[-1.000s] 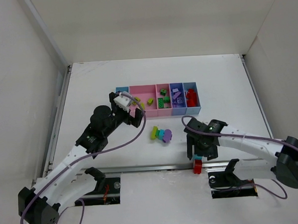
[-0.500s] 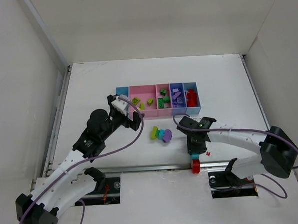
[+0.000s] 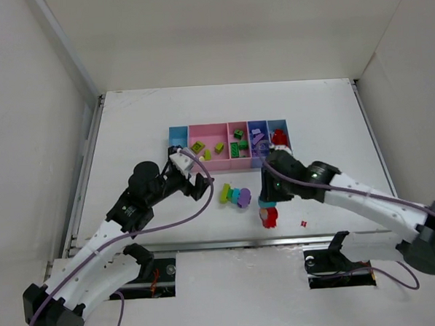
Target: Sort the legos into containers by color
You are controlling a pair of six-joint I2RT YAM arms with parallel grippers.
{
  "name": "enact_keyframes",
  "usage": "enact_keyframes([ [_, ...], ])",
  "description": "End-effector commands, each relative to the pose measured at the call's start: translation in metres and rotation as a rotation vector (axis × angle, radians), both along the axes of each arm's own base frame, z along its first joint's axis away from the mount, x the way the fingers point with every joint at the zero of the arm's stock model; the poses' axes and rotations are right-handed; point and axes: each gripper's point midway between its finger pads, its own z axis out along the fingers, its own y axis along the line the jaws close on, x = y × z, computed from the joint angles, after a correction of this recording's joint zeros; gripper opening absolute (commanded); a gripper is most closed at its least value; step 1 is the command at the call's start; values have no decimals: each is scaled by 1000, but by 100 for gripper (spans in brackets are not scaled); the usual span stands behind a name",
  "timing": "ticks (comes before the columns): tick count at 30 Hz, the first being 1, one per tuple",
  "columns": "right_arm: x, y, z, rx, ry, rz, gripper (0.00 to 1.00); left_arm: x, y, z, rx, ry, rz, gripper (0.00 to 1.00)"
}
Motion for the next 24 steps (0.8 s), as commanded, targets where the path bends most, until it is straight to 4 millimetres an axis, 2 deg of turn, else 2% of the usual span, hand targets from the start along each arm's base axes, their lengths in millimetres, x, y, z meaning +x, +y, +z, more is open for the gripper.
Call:
enact_keyframes([
  [1, 41, 44, 124, 328, -403, 122, 0, -34, -22, 14, -32, -24, -231, 79],
  [2, 49, 52, 168, 447, -549, 136, 0, -36, -23, 12, -29, -20, -259, 86],
  [4, 50, 59, 202, 508, -685, 229, 0, -48, -29, 24, -40, -42, -342, 100],
  [5, 54, 66, 222, 548, -763, 259, 0, -49, -29, 24, -43, -41, -351, 100],
  [7, 56, 71, 235, 511, -856, 368, 0, -50, -32, 39, -67, -77, -386, 100],
  [8, 52, 79, 239, 519, -872, 446, 0, -50, -35, 39, -75, -68, -400, 100],
  [10, 55, 92, 250, 480, -945, 571, 0, -48, -38, 58, -115, -113, -413, 100],
  [11, 51, 99, 252, 484, -953, 634, 0, -48, -41, 59, -126, -107, -426, 100],
  [12, 51, 103, 267, 492, -997, 663, 0, -48, -42, 64, -150, -100, -423, 100],
  [13, 55, 109, 270, 467, -1029, 709, 0, -44, -44, 74, -171, -127, -427, 100],
  [16, 59, 122, 288, 463, -1092, 776, 0, -42, -46, 83, -213, -111, -444, 100],
  [18, 57, 129, 292, 454, -1122, 851, 0, -43, -47, 90, -235, -125, -473, 100],
  [19, 57, 133, 302, 462, -1151, 869, 0, -40, -46, 89, -234, -128, -471, 100],
  [20, 59, 139, 299, 452, -1151, 899, 0, -38, -47, 93, -241, -129, -471, 100],
  [21, 56, 143, 304, 467, -1162, 927, 0, -34, -44, 95, -242, -139, -458, 100],
  [23, 57, 149, 301, 464, -1160, 961, 0, -13, -37, 92, -228, -144, -375, 100],
  [24, 56, 149, 306, 460, -1181, 976, 0, -1, -29, 91, -207, -168, -317, 100],
])
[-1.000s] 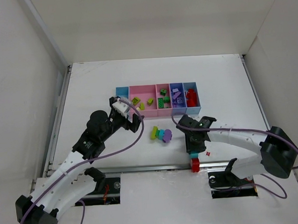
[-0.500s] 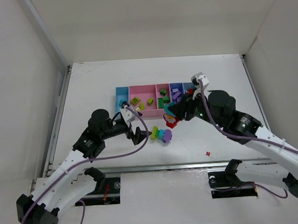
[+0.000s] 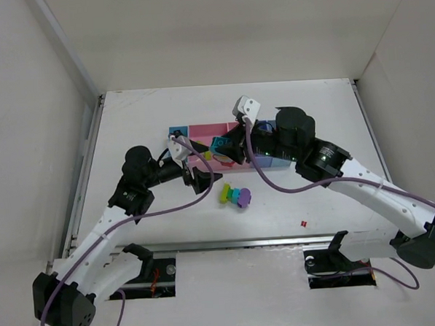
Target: Sort the legos into containers by color
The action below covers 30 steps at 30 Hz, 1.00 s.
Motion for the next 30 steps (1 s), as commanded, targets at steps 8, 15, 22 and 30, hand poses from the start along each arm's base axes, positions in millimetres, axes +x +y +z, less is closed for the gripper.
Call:
enact_keyframes([
  [8, -11, 25, 52, 88, -158, 252, 0, 42, 11, 68, -84, -273, 66, 100],
  [15, -6, 41, 54, 105, -120, 326, 0, 9, -3, 65, -71, -279, -175, 100],
  [22, -6, 44, 50, 113, -103, 334, 0, 7, -2, 64, -53, -317, -208, 100],
  [30, -10, 40, 62, 143, -117, 333, 0, 8, -7, 49, -29, -265, -259, 38],
])
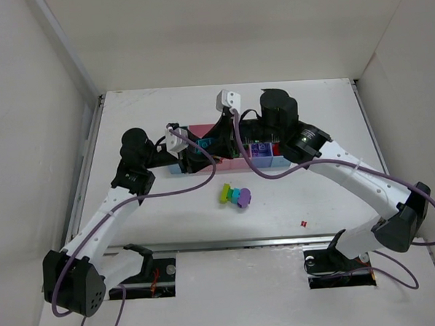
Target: Sort the legos into containers by color
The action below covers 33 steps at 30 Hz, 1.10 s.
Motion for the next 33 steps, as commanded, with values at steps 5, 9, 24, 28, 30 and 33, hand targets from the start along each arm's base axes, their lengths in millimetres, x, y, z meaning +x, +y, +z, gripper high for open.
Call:
enact_keyframes([
  [5, -8, -6, 54, 127, -101, 2, 0, 4, 6, 16, 3, -33, 42, 0],
  [9, 10, -13, 70, 173, -128, -106, 0, 4, 13, -12, 89, 19, 81, 0],
  [24, 113, 29, 46, 217, -36, -216, 0, 15, 63, -107, 316, 256, 345, 0],
  [28, 179, 23, -17, 170, 101, -432, 0, 32, 79, -109, 306, 245, 511, 0],
  [30, 211, 20, -61, 115, 156, -541, 0, 46, 96, -110, 326, 233, 628, 0],
  [33, 244, 15, -85, 121, 221, -653, 0, 53, 116, -117, 374, 221, 734, 0],
])
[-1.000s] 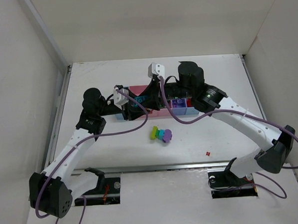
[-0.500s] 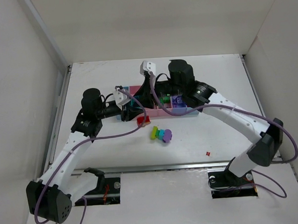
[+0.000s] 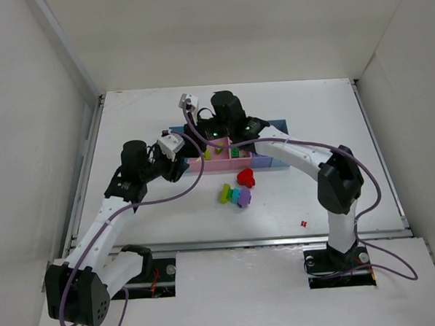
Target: Sort the legos into containers by color
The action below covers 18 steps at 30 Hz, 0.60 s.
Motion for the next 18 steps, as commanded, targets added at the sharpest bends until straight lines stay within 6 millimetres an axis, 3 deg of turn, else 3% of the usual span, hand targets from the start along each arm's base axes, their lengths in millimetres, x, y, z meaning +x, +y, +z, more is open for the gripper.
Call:
enact_keyframes([
  [1, 179, -63, 22, 74, -137, -708, 0, -3, 20, 12, 52, -65, 100, 0],
  [2, 185, -61, 30, 93, -141, -719, 0, -3, 26, 4, 69, -44, 127, 0],
  [3, 190, -56, 17, 87, -113, -722, 0, 0, 31, 3, 81, -46, 152, 0],
  [5, 199, -52, 12, 89, -102, -764, 0, -2, 35, -4, 74, -10, 182, 0],
  [8, 219, -57, -7, 78, -67, -872, 0, -2, 34, -7, 58, 19, 194, 0],
  [13, 222, -54, -21, 65, -48, -875, 0, 13, 29, -14, 46, 55, 205, 0],
  [18, 217, -54, -40, 32, -26, -856, 0, 32, 24, -5, 47, 25, 182, 0],
])
